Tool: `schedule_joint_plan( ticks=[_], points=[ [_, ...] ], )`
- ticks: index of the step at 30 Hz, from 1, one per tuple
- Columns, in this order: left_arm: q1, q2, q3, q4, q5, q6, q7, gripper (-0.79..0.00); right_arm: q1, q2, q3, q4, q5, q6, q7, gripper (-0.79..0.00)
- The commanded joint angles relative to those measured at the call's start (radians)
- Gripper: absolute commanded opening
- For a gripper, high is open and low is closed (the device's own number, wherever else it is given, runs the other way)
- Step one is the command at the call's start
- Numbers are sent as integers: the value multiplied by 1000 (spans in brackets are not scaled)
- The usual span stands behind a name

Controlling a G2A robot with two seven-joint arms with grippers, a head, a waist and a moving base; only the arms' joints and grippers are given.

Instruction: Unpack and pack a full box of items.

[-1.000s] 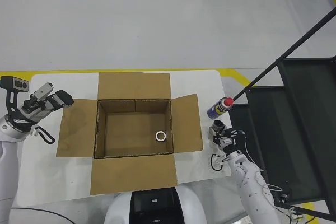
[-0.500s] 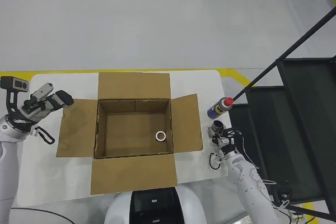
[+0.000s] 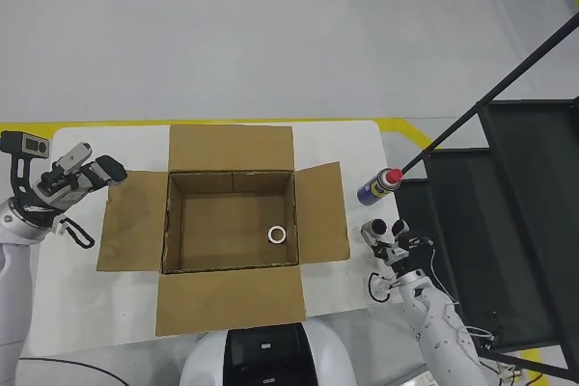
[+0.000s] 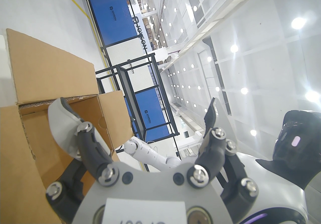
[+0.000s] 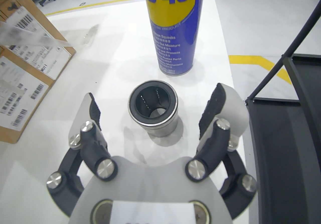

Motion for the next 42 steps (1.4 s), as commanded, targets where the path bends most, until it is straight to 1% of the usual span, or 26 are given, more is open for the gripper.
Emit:
schedule_joint_plan(
  ticks=[1,3,6,14,16,20,24,25,40,42],
  points=[
    [0,0,0,0,0,0,0,0,-45,5,11,-76,0,-23,2,0],
    [0,0,0,0,0,0,0,0,-92,10,26,-150,14,-45,15,0],
    [0,0,0,0,0,0,0,0,-158,16,48,-266,43,-57,74,0],
    [0,0,0,0,0,0,0,0,-332,24,104,-625,161,-55,303,0],
    [0,0,0,0,0,0,0,0,-366,25,113,-720,178,-41,372,0],
    [0,0,0,0,0,0,0,0,-410,28,117,-867,205,-27,464,0],
    [0,0,0,0,0,0,0,0,-416,31,97,-976,227,-47,536,0],
    [0,0,0,0,0,0,0,0,-413,32,89,-992,230,-46,550,0],
    [0,0,0,0,0,0,0,0,-413,32,89,-992,230,-46,550,0],
    [0,0,0,0,0,0,0,0,-407,33,83,-989,216,-43,568,0]
  ],
)
